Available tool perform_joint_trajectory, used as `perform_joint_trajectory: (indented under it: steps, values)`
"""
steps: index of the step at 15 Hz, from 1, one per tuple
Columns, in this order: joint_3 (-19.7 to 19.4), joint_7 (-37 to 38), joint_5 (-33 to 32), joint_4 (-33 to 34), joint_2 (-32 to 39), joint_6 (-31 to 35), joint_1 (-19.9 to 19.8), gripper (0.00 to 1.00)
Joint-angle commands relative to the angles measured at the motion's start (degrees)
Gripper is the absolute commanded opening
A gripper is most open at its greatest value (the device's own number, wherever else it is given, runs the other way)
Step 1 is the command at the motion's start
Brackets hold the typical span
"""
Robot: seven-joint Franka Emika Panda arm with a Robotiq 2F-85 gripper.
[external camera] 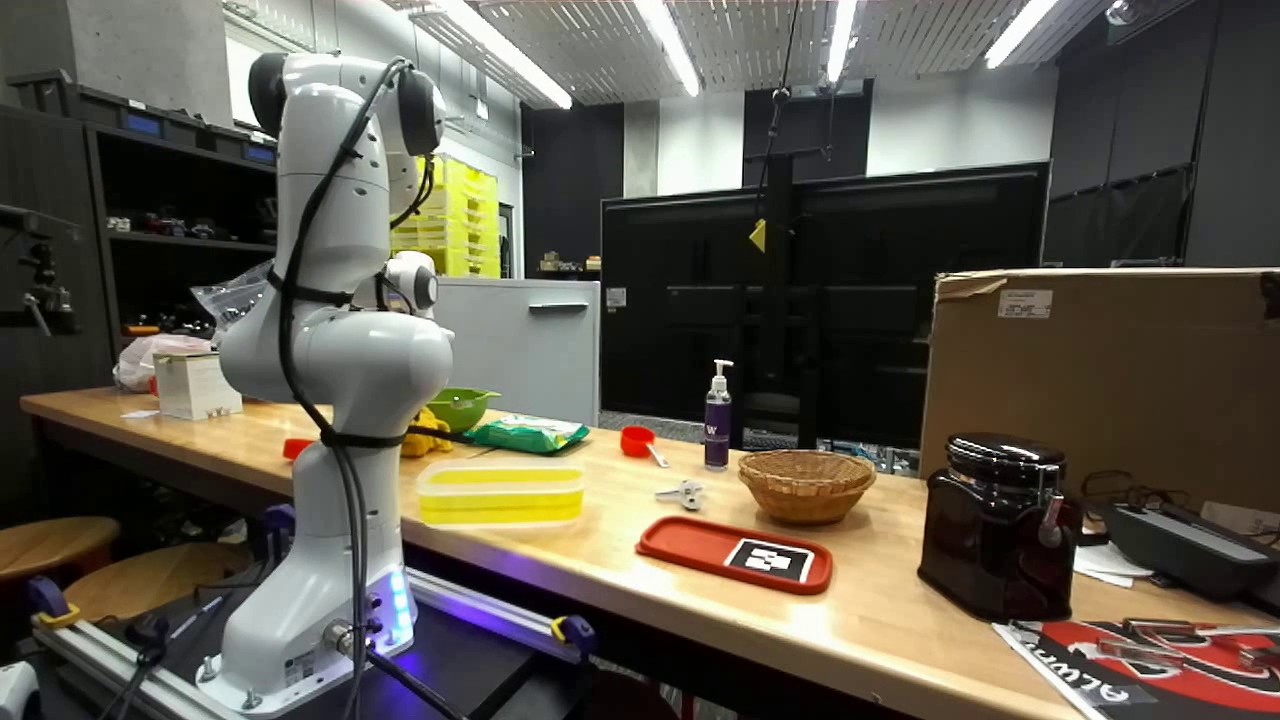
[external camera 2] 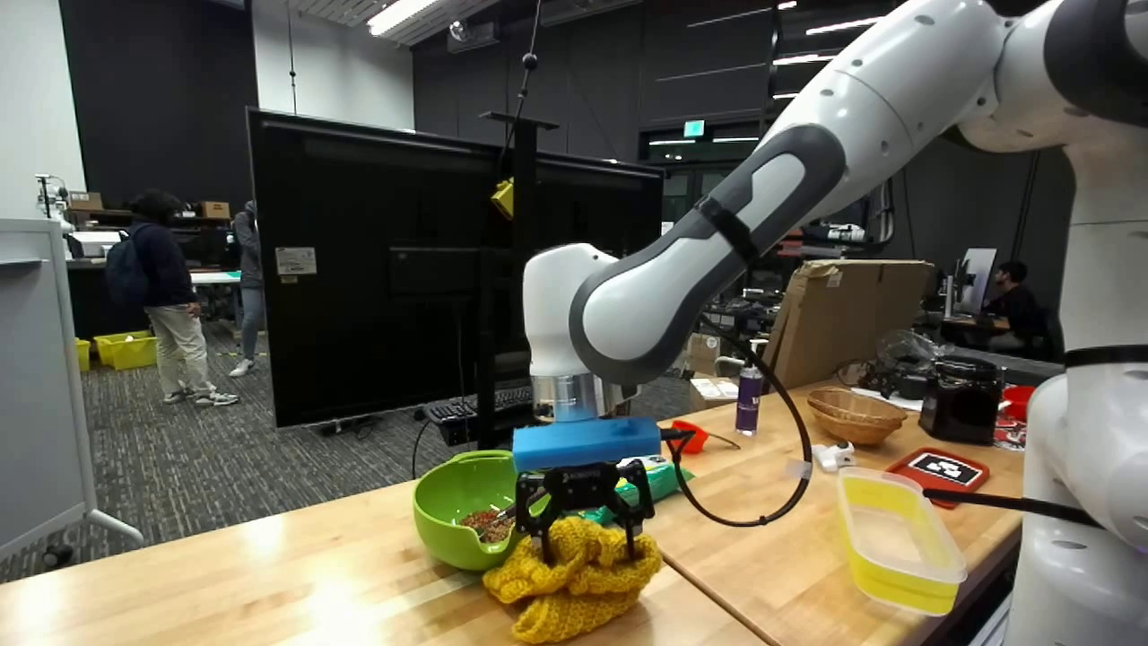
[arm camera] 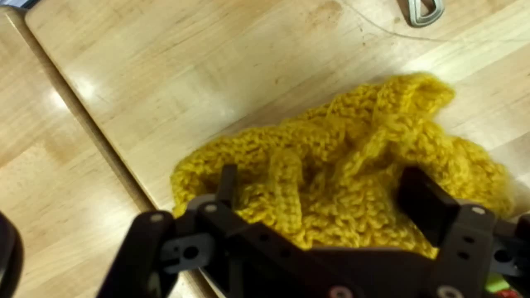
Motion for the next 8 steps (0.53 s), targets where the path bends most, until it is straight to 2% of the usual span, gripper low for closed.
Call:
perform_joint_trajectory:
  steps: [1,8]
  values:
    - [-0.3,-5.3,3.0,-1.6,-4.7,-0.1,-1.7,1.0]
    - [-1.3,-11.3,6.4,-1.7,-9.3,-1.4,-4.3,1.0]
